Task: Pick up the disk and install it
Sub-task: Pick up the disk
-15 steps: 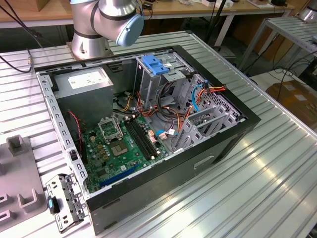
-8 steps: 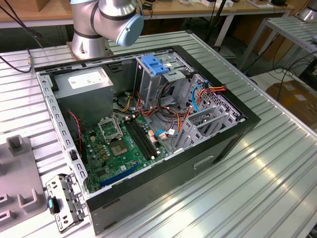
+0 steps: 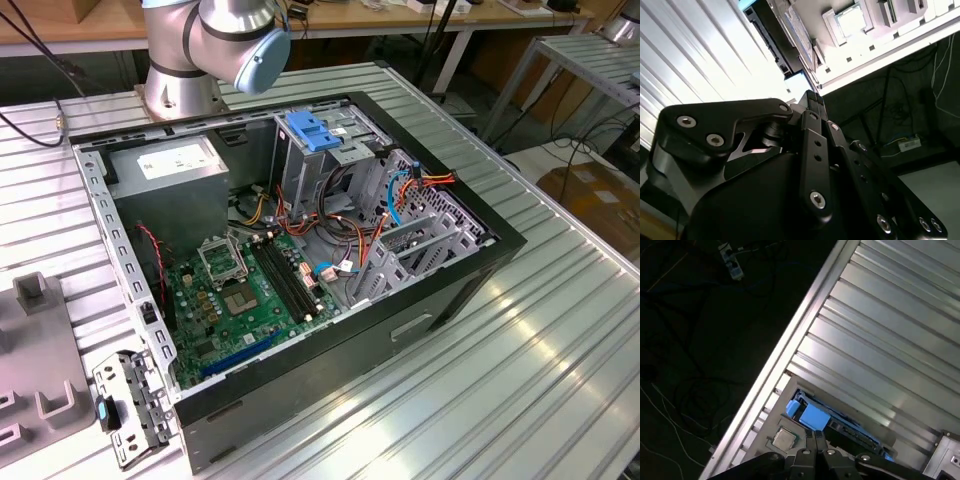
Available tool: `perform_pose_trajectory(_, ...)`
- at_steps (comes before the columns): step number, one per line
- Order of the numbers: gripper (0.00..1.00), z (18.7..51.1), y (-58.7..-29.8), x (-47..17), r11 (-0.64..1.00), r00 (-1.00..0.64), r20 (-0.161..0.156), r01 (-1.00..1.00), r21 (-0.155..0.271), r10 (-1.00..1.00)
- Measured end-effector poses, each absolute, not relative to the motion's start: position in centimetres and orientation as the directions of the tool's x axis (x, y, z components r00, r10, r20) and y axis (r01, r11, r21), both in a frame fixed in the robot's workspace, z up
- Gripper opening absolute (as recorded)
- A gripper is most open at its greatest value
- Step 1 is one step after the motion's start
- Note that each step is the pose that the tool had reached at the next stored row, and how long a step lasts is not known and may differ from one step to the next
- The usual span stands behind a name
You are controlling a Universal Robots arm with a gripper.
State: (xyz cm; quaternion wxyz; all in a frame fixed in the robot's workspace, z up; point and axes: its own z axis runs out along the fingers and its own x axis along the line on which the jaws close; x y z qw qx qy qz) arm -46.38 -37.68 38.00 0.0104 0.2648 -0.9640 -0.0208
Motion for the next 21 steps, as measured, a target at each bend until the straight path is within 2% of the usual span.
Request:
perform_pose_trajectory(8, 0.11, 38.0, -37.67, -46.38, 0.761, -0.761, 0.009, -0.648, 0.046, -0.648)
perform_pose_trajectory(21, 0.11, 38.0, -37.67, -46.38, 0.463, -0.463, 0.009, -0.885, 0.046, -0.886)
